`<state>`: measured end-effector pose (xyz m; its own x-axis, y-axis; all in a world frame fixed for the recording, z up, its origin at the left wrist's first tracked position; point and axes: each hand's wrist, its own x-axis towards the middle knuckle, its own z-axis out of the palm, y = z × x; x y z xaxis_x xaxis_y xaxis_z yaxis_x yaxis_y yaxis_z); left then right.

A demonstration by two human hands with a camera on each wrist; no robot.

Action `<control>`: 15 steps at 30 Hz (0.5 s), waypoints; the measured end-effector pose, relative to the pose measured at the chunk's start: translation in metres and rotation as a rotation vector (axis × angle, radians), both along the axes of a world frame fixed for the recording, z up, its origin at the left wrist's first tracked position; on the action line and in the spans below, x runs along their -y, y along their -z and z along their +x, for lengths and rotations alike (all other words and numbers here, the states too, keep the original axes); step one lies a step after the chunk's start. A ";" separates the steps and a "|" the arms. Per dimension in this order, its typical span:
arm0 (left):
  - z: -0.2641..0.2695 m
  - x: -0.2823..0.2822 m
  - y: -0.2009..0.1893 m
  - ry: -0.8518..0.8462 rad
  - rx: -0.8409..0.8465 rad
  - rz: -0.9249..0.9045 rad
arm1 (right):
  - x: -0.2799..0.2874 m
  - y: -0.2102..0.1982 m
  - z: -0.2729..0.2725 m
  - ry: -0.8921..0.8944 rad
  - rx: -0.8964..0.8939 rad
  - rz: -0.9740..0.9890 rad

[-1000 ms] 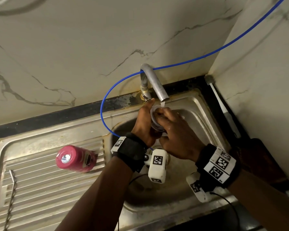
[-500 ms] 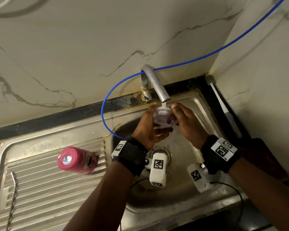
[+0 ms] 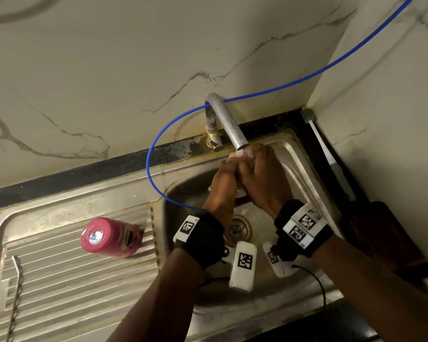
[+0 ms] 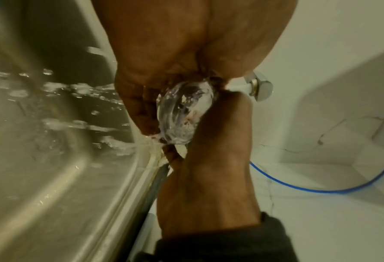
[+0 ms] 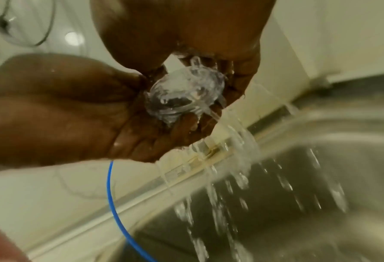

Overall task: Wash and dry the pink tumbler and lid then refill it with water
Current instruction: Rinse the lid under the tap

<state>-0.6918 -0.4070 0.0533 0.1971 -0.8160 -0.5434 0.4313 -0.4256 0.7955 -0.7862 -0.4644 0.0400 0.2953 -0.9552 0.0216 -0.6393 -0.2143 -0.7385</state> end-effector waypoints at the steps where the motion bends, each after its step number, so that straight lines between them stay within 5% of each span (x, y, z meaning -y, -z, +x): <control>1: -0.001 0.000 -0.001 -0.019 -0.027 0.012 | -0.004 0.002 0.001 -0.025 -0.055 -0.055; 7: -0.006 -0.004 -0.009 -0.042 -0.144 0.034 | -0.002 -0.004 0.001 -0.037 -0.061 -0.055; 15: -0.004 -0.004 -0.003 0.010 -0.019 0.045 | 0.013 -0.009 0.009 0.092 0.143 0.093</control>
